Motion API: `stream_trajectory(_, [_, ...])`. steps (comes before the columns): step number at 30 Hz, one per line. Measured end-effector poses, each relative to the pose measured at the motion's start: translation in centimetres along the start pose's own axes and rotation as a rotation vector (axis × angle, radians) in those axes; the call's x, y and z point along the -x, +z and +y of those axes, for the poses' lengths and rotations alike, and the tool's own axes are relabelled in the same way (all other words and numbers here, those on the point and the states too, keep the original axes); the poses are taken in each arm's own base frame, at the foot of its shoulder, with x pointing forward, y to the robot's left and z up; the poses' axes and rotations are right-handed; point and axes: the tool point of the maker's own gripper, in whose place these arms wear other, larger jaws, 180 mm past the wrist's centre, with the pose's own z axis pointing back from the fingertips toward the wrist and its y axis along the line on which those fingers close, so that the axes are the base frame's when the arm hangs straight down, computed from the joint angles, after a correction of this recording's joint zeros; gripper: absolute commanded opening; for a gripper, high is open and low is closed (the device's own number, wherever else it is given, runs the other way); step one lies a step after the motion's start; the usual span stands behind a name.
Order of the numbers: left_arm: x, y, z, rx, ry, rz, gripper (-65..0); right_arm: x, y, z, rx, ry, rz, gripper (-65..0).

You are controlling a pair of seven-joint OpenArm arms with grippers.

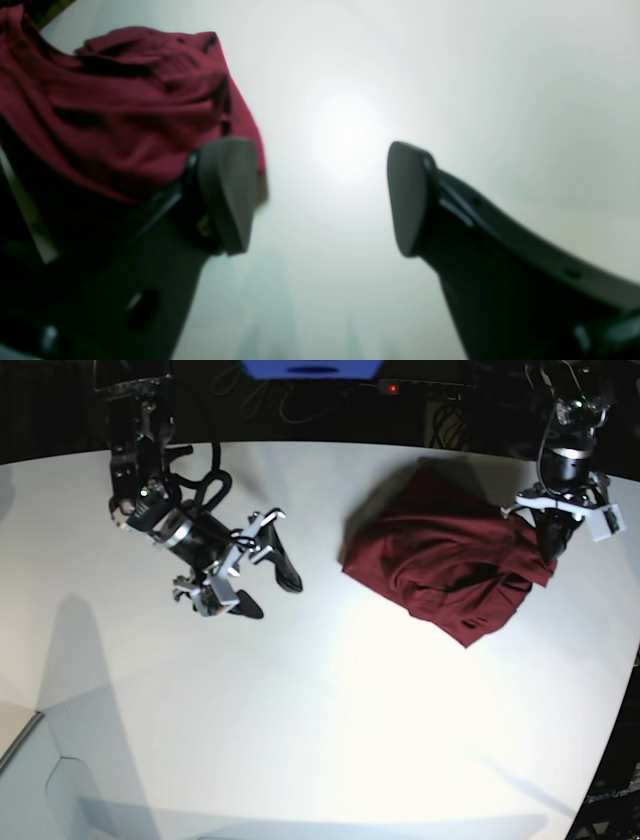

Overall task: Layout the t-shirt on the table in an organized manner, then fold the t-shirt properly
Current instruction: 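Release the shirt with the right gripper and lift it away, then grasp the bundled shirt edge with the right gripper and pull it toward the left gripper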

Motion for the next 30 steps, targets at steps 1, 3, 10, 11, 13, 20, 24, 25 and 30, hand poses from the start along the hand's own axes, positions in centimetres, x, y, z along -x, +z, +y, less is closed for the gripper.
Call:
stream_trajectory(1, [1.0, -0.2, 0.2, -0.003, 0.011, 0.026, -64.9, 0.2, -0.1, 0.0, -0.002, 0.003, 0.012, -24.0])
stream_trajectory(3, [2.4, -0.4, 0.7, -0.012, 0.03, 0.062, -64.6, 0.0, -0.2, 0.1, -0.004, 0.004, 0.008, -24.0])
stream_trajectory(10, [3.8, -1.9, 1.8, -0.029, 0.054, 0.096, -64.5, -0.5, -0.4, 0.1, -0.006, 0.007, -0.009, -24.0])
stream_trajectory(11, [3.8, -1.8, 2.0, -0.031, 0.045, 0.098, -64.5, -0.6, -0.4, 0.1, -0.006, 0.008, -0.009, -24.0])
stream_trajectory(13, [3.5, -1.8, 2.4, -0.033, 0.031, 0.098, -64.5, -0.6, -0.4, 0.0, -0.005, 0.009, -0.009, -23.9])
stream_trajectory(20, [3.2, -2.2, 2.3, -0.031, 0.039, 0.085, -64.8, -1.5, -3.7, 3.3, -0.14, 0.067, 0.005, -24.1])
stream_trajectory(24, [3.5, -2.0, 2.2, -0.033, 0.048, 0.092, -64.8, -0.7, -6.6, 4.4, -0.217, 0.128, 0.101, -24.4])
stream_trajectory(25, [3.4, -2.1, 2.2, -0.033, 0.046, 0.09, -64.8, -0.8, -7.3, 4.8, -0.237, 0.142, 0.113, -24.4])
stream_trajectory(30, [3.7, -2.1, 2.1, -0.03, 0.049, 0.097, -64.8, -1.3, -11.3, 9.4, -0.416, 0.206, 0.15, -24.4])
